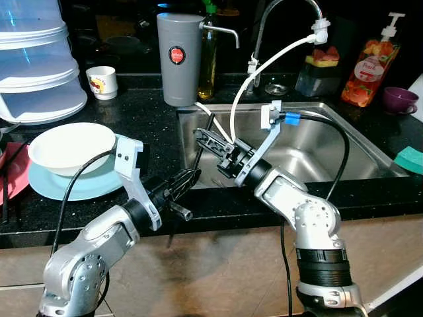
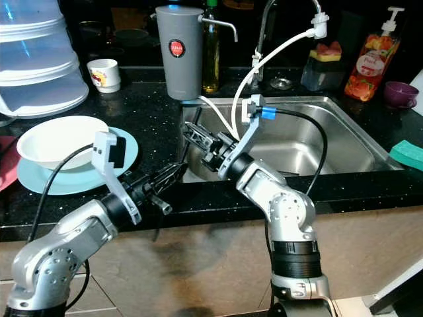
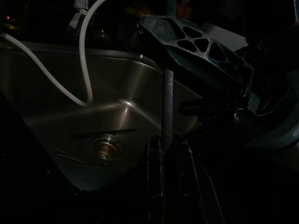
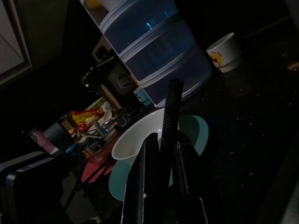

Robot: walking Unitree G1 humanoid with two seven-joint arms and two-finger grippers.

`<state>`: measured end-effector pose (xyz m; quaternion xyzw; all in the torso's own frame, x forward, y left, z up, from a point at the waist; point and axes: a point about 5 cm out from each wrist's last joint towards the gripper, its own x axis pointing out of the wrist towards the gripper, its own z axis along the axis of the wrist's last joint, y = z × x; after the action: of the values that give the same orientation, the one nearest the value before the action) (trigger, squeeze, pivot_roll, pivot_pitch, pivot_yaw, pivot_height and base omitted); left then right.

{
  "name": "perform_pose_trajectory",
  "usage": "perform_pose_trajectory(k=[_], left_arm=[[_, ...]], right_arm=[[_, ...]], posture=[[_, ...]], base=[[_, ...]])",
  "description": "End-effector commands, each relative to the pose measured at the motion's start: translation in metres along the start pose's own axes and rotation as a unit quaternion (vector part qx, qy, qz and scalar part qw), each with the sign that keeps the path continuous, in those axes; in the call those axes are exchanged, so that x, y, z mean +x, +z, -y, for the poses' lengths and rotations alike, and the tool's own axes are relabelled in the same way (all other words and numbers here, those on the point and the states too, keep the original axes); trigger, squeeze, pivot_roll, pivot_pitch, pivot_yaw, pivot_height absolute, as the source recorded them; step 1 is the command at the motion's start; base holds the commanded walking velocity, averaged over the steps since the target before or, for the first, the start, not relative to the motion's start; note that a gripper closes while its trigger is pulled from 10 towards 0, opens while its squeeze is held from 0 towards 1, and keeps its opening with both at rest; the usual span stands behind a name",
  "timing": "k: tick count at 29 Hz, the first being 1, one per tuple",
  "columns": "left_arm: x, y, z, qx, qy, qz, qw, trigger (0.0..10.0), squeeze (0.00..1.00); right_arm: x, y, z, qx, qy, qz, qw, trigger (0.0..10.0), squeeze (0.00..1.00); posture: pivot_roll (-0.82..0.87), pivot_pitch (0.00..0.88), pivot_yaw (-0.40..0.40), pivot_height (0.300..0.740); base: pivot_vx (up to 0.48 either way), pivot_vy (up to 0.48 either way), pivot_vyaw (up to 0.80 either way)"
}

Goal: Kitchen organization

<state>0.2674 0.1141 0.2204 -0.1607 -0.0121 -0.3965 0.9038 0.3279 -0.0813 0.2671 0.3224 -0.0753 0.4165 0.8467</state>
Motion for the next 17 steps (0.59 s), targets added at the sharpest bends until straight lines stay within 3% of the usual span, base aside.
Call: perform_pose_trajectory(k=[1, 7, 8, 9, 17], left_arm=[[-0.001, 0.003, 0.002, 0.003, -0.005, 0.006, 1.000, 0.0, 0.00], [-0.001, 0.003, 0.002, 0.007, -0.004, 0.002, 1.000, 0.0, 0.00], [-0.001, 0.004, 0.001, 0.009, 0.002, 0.001, 1.000, 2.2, 0.00], [-0.001, 0.004, -0.001, 0.010, 0.006, 0.003, 1.000, 10.0, 1.00], [-0.001, 0.008, -0.005, 0.012, 0.019, 0.010, 1.000, 10.0, 1.00]], right_arm=[[-0.010, 0.011, 0.017, -0.006, -0.055, 0.026, 0.998, 0.0, 0.00], [-0.010, 0.012, 0.017, -0.002, -0.056, 0.032, 0.998, 0.0, 0.00], [-0.009, 0.012, 0.017, 0.000, -0.056, 0.034, 0.998, 0.0, 0.00], [-0.008, 0.013, 0.018, 0.002, -0.058, 0.038, 0.998, 0.0, 0.00], [-0.005, 0.030, 0.033, 0.019, -0.110, 0.101, 0.989, 0.0, 0.00]], posture=[[0.06, 0.054, -0.019, 0.740], [0.06, 0.054, -0.019, 0.740], [0.06, 0.055, -0.020, 0.740], [0.06, 0.055, -0.020, 0.740], [0.06, 0.055, -0.019, 0.740]], base=[[0.000, 0.000, 0.00], [0.000, 0.000, 0.00], [0.000, 0.000, 0.00], [0.000, 0.000, 0.00], [0.000, 0.000, 0.00]])
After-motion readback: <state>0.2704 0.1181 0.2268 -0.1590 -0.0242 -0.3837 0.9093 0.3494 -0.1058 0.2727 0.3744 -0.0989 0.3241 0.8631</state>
